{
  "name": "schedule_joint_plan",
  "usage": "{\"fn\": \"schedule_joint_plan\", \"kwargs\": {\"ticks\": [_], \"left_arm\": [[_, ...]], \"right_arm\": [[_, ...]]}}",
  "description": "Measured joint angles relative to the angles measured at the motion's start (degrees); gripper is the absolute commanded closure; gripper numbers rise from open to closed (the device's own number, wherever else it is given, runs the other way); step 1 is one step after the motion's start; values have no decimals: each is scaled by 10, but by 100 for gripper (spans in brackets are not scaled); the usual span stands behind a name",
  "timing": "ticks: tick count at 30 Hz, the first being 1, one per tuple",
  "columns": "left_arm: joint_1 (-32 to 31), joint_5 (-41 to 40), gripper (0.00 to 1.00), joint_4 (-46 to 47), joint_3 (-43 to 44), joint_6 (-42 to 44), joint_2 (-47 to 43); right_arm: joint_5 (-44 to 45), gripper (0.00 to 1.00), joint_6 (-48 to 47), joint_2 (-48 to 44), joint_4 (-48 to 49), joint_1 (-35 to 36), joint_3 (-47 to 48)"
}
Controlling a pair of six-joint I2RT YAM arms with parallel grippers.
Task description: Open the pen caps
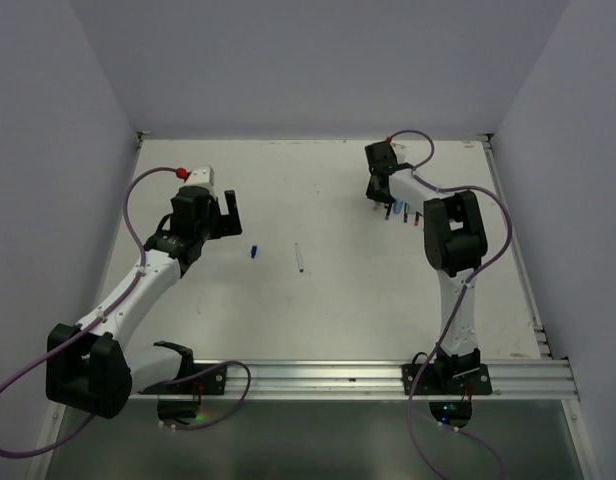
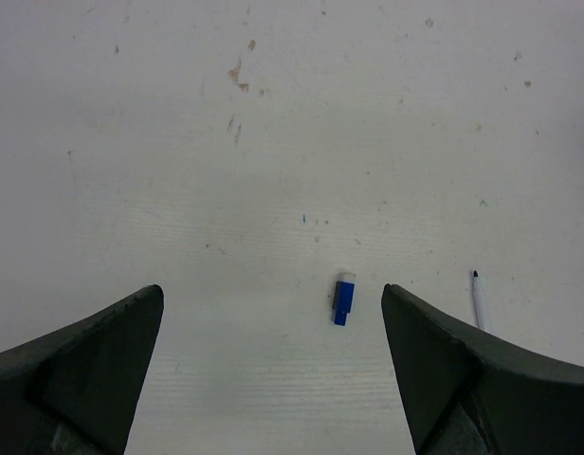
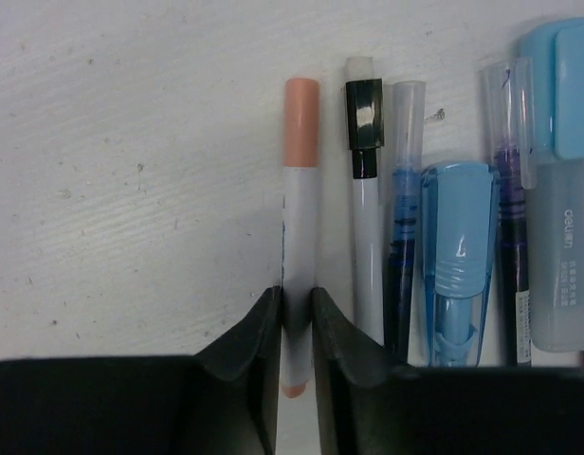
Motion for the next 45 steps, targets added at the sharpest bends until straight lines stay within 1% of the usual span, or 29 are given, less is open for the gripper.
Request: {"fn": "schedule_joint_plan", "kwargs": {"ticks": [2,6,9,12,17,19,22,26,29,33,38,43,45], "left_arm": [[0,7,0,3,0,0,0],[0,38,0,11,0,-5,0],[0,75,0,12,4,-17,0],[0,120,0,14,22,-39,8],[0,191,1,35,49,-99,28],[-1,213,3,48,50,-126,33],[-10,227,8,58,54,-155,39],[-35,230,14,74,67,-183,47],[-49,230,19,89,73,-201,49],[-58,225,28,104,79,-219,53],[-68,214,40,104,85,-236,63],[-75,207,44,103,85,-246,67],[-77,205,49,103,85,-249,68]], "right_arm": [[-6,99,-4,0,2,-1,-1],[-31,100,-18,-21,41,1,-38],[-66,100,-32,-64,87,17,-109],[-103,100,-47,-124,118,61,-185],[-154,100,-65,-239,178,159,-263],[-171,100,-70,-289,208,192,-287],[-192,100,-74,-347,246,221,-314],[-210,100,-76,-389,292,257,-341],[-214,100,-78,-400,311,283,-354],[-221,100,-78,-400,324,308,-363],[-221,100,-78,-400,332,313,-367],[-221,100,-78,-400,339,313,-367],[-221,100,-78,-400,342,314,-367]]}}
